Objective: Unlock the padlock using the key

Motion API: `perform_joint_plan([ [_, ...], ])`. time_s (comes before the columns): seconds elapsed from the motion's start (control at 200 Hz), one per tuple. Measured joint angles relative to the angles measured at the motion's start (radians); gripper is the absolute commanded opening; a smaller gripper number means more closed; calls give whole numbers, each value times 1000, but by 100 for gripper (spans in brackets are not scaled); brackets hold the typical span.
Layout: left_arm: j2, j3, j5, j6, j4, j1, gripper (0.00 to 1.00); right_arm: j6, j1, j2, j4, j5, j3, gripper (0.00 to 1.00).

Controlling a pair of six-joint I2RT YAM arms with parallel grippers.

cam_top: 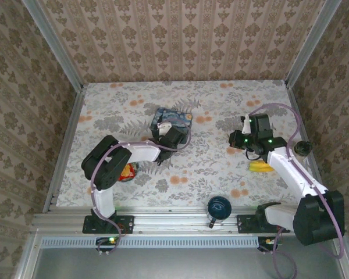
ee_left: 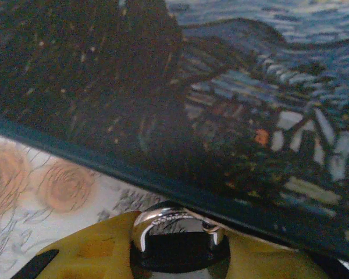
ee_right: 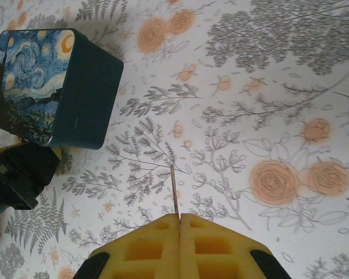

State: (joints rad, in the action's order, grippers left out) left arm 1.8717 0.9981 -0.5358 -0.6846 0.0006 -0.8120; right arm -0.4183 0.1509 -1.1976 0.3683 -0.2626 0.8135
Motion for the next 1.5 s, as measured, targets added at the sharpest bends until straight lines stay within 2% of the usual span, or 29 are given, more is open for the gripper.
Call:
perform_joint_plan([
  [0.08, -11, -6, 10, -46, -8, -7, 0, 0, 26, -29, -16, -3, 11, 0],
  [0.23, -12, 12, 48, -120, -18, -58, 8, 0, 57, -66, -46, -21, 10, 0],
  [0.485, 66, 151, 107, -181, -43, -127, 12, -5, 65, -77, -100, -58, -11, 0],
  [0.71, 95, 166, 113, -196, -76, -132, 41, -5, 68, -77, -108, -61, -30, 0],
  [0.94, 97, 189, 159, -161, -76, -129, 62, -8, 68, -76, -108, -61, -33, 0],
  [1.13, 120, 243, 225, -92, -80, -112, 64, -9, 68, -69, -108, -60, -33, 0],
  [1.495, 144, 292, 254, 53, -139, -77, 53, -12, 68, -64, -108, -59, -33, 0],
])
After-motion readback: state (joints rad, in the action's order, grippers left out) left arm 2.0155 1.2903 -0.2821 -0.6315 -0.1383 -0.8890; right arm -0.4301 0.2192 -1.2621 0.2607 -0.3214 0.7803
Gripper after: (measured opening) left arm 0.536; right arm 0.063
